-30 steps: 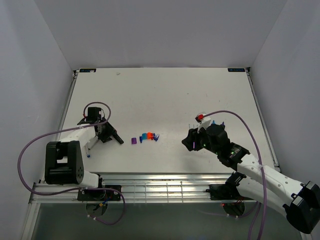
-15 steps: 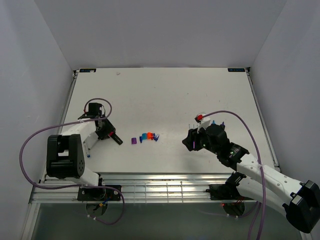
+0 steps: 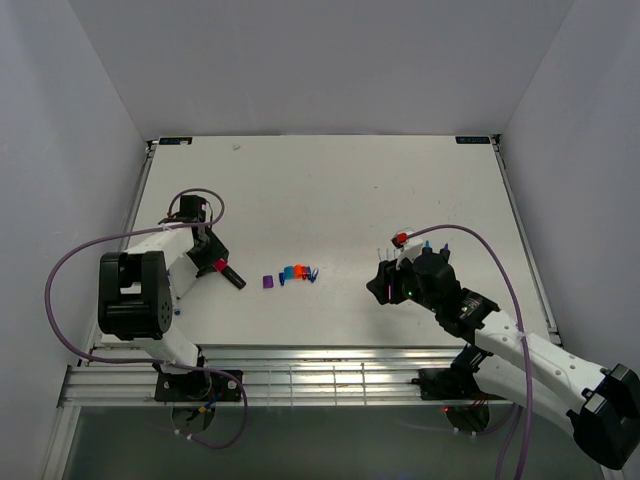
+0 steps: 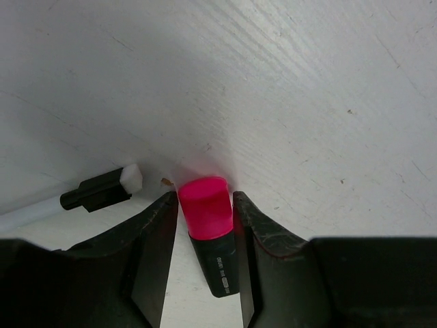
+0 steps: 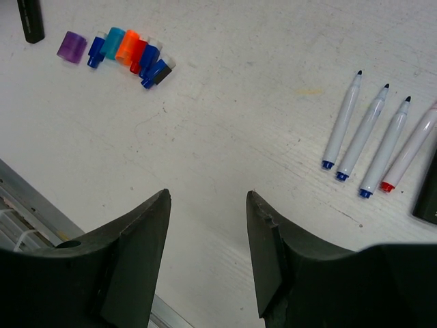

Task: Open the pen caps

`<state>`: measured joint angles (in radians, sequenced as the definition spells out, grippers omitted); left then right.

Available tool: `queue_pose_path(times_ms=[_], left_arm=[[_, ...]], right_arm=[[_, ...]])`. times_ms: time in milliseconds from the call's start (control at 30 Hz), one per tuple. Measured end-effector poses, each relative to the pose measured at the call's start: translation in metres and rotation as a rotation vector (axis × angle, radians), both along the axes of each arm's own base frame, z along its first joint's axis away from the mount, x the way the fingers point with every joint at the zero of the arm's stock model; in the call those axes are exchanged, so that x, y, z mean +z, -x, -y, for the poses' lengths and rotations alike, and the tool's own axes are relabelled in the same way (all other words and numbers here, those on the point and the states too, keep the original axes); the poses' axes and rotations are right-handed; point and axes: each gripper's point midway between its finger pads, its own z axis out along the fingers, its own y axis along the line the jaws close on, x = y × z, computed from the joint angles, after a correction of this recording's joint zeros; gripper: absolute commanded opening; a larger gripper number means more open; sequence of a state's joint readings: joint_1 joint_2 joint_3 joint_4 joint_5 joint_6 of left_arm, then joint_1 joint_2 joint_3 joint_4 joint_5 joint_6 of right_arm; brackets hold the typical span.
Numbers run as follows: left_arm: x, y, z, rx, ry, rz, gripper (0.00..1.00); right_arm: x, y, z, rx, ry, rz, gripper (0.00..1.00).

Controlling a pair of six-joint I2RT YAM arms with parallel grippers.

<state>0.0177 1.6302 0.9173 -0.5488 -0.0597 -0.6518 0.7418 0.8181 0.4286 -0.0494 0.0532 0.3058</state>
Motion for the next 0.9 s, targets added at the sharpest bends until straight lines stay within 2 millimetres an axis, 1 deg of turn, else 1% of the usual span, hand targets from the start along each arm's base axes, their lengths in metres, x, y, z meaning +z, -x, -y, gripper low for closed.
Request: queue_pose_path(times_ms=[33,167,200,300,533,667,800,833,900], left_arm=[[0.0,0.0,0.0,-0.001,-0.003,-0.006,0.48],[-0.002,0.002,-0.001,-0.011,-0.013,-0.025,0.4],[-0.002,0.002,0.001,-0.021,-0.016,-0.028,0.31],[-0.002,0.002,0.005,-0.051,-0.04,-0.03,0.18],[0.0,0.001,0.01,-0.08,-0.087,-0.016,0.01],[0.002,0.005,0.019,-0.104,-0.089,0.005,0.0],[0.007,0.022,0.042,-0.172,-0.062,0.005,0.0],[0.012,0.025,0.048,-0.191,-0.056,0.017,0.0],[0.028,0.026,0.063,-0.233,-0.046,0.071,0.0]], right_arm=[[0.0,0.0,0.0,0.0,0.0,0.001,0.54],[0.002,0.0,0.001,-0.003,-0.003,0.008,0.54],[0.002,-0.001,0.001,-0.004,-0.004,0.009,0.55],[0.003,-0.001,0.001,-0.005,-0.003,0.012,0.54],[0.003,-0.001,0.001,-0.006,-0.003,0.011,0.55],[0.002,0.0,0.001,-0.005,-0.002,0.009,0.56],[0.0,0.003,-0.002,0.019,-0.002,-0.008,0.57],[-0.002,0.005,-0.004,0.032,-0.004,-0.018,0.58],[-0.005,0.01,-0.011,0.074,-0.007,-0.051,0.61]])
